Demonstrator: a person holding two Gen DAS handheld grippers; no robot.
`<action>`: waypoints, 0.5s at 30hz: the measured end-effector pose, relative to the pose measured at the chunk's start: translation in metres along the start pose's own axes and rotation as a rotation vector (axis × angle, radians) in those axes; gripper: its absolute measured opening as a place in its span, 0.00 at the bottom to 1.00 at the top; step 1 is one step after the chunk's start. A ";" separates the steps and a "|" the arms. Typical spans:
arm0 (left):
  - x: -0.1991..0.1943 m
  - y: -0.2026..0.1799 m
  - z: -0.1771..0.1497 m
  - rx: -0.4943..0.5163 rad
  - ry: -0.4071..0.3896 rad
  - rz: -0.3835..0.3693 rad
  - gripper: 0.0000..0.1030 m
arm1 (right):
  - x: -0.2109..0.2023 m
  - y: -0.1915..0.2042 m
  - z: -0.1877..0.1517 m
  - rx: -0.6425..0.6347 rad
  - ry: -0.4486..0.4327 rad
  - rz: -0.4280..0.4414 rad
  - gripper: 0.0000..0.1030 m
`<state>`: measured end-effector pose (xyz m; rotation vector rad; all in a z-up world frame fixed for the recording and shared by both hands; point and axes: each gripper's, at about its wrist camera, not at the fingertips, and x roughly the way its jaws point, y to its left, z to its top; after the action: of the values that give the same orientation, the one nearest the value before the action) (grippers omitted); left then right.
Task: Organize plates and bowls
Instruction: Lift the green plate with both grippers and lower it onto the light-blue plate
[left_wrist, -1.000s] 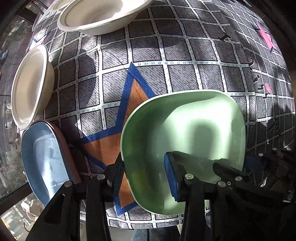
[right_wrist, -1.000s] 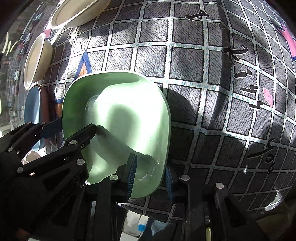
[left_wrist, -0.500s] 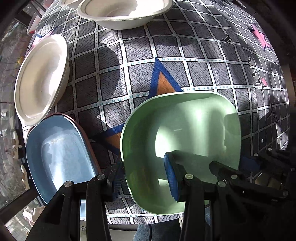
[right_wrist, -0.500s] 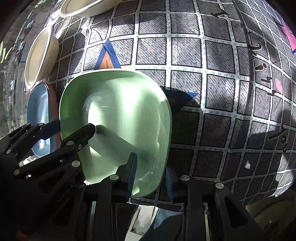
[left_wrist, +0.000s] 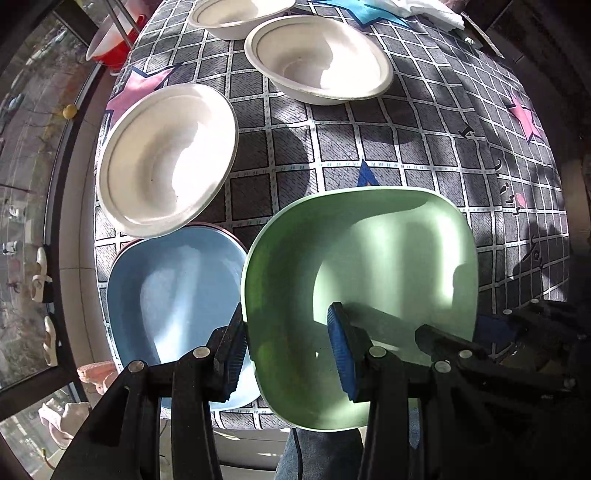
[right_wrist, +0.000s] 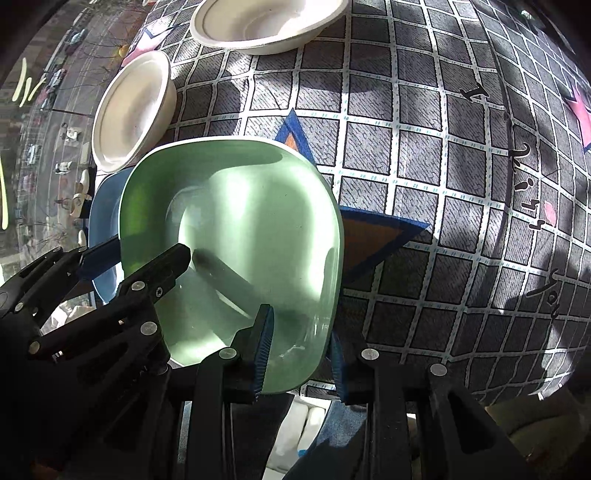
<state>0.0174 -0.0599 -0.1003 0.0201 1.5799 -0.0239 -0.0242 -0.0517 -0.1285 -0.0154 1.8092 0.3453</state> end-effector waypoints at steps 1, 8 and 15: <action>-0.004 0.008 -0.001 -0.011 -0.003 0.006 0.44 | -0.003 0.006 0.001 -0.011 -0.001 0.003 0.31; -0.016 0.087 -0.012 -0.091 -0.002 0.037 0.44 | 0.007 0.068 0.017 -0.091 0.011 0.030 0.31; -0.010 0.130 -0.031 -0.144 0.027 0.060 0.44 | 0.028 0.125 0.030 -0.150 0.042 0.042 0.31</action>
<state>-0.0097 0.0705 -0.0905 -0.0450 1.6039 0.1382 -0.0267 0.0799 -0.1331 -0.0901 1.8233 0.5139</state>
